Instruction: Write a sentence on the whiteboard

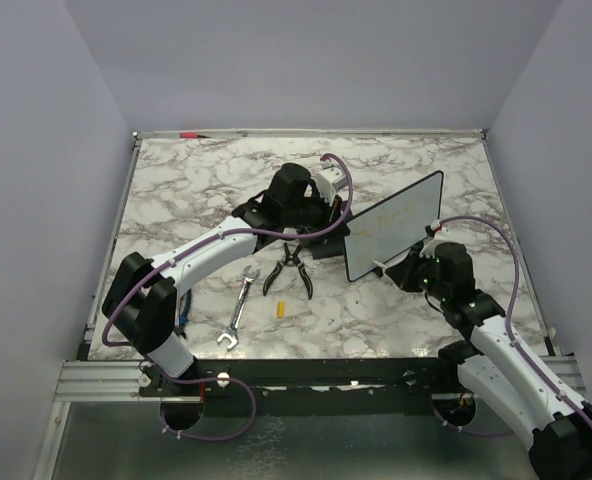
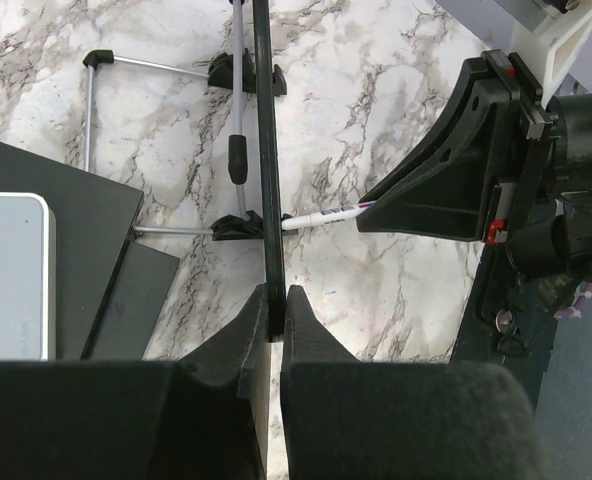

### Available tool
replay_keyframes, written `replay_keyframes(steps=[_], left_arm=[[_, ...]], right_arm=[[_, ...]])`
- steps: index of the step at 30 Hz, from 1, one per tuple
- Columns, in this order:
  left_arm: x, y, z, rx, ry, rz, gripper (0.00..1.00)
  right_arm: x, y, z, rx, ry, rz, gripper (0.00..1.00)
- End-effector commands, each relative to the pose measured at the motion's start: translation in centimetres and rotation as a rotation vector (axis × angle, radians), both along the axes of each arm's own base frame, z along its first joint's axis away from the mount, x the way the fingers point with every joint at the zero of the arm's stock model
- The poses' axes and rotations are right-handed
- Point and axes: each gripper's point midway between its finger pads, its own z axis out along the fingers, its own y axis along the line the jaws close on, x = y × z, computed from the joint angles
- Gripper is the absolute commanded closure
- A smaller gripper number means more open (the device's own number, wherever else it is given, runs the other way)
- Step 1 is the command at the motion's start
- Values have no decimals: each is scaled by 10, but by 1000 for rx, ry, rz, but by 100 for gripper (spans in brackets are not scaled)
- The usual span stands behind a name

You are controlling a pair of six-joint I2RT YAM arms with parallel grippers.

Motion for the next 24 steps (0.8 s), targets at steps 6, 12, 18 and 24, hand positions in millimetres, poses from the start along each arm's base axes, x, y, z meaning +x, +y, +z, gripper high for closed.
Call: replay_keyframes(steps=[6,12,18,24], left_arm=[[-15,-6,0,-2,36,-64,100],[-15,-6,0,-2,36,-65,100],[-16,-6,1,-5,37,-67,100],[-15,-6,0,-3,39,-67,100]], right_arm=[[10,-11,24,0,-88,-83,99],[7,-17,39,24,-157,-114,99],[9,-16,35,14,-144,-106,99],[9,-16,35,12,-144,-106,99]])
